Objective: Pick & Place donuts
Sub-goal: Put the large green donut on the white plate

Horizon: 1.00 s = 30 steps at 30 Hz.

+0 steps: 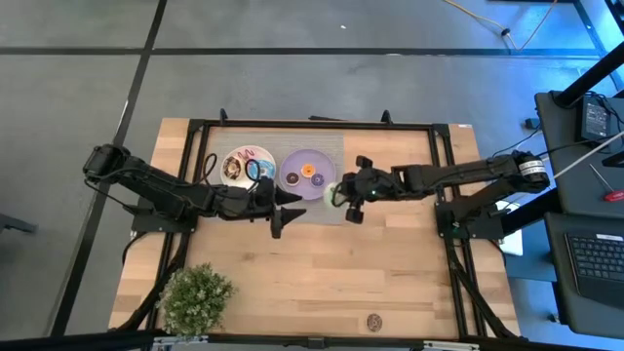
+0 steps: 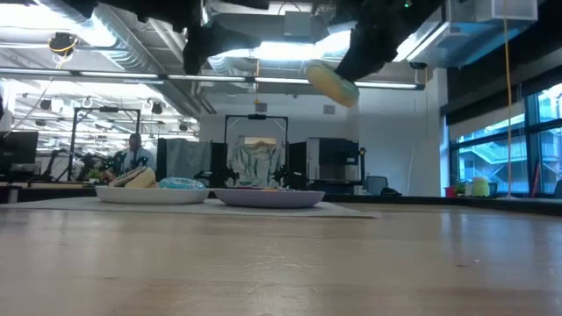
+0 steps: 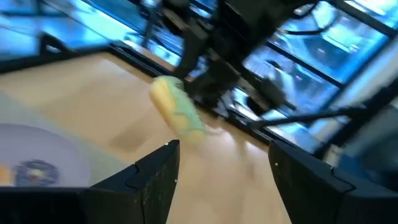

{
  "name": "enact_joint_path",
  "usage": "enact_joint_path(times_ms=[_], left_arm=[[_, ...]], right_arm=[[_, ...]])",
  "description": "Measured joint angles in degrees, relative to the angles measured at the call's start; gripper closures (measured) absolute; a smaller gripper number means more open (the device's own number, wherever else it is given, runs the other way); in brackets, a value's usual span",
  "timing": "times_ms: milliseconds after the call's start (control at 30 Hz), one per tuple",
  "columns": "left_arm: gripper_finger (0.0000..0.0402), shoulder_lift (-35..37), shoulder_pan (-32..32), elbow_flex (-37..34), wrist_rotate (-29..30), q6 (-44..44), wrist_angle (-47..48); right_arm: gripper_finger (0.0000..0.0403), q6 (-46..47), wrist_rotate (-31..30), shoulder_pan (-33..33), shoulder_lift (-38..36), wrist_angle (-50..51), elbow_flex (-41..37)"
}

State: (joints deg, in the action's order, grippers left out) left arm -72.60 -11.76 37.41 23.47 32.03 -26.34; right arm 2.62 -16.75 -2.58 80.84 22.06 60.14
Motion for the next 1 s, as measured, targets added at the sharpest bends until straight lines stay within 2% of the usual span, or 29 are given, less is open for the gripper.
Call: enact_joint_path(times_ms=[67,167,300,433,567,667,767,1000], left_arm=[[0.0162,0.0,0.3,0.3,3.0,-2.3,1.7],[0.0162,0.0,0.2,4.2,7.6,-8.5,10.8],[0.0162,-0.6,1.5,13.9,9.4,-14.0,29.0],[0.0162,-3.3,3.1,22.6,12.3,-17.2,39.5],[0.0162,-7.4,4.5,27.1,13.2,-18.0,41.1],[0.0162,-11.5,4.3,28.8,13.2,-21.2,41.2],[0.0162,-15.0,4.3,29.6,14.5,-20.0,40.9],[0.0162,-19.2,4.3,30.0,16.8,-18.2,32.8]], right_arm=[[0.0355,1.8,-0.1,0.8,0.0,-0.5,0.0],[0.0355,3.6,0.2,1.9,0.0,-0.7,0.0],[0.0355,4.6,2.9,3.3,0.3,-2.1,0.0],[0.0355,6.0,1.7,4.3,0.5,-2.8,0.0],[0.0355,6.4,-0.1,4.9,0.6,-4.1,0.0],[0.0355,6.5,-0.2,5.1,0.6,-5.6,0.0],[0.0355,6.3,-1.6,5.3,0.7,-6.1,0.0],[0.0355,6.2,-4.1,5.9,1.0,-7.4,0.0]])
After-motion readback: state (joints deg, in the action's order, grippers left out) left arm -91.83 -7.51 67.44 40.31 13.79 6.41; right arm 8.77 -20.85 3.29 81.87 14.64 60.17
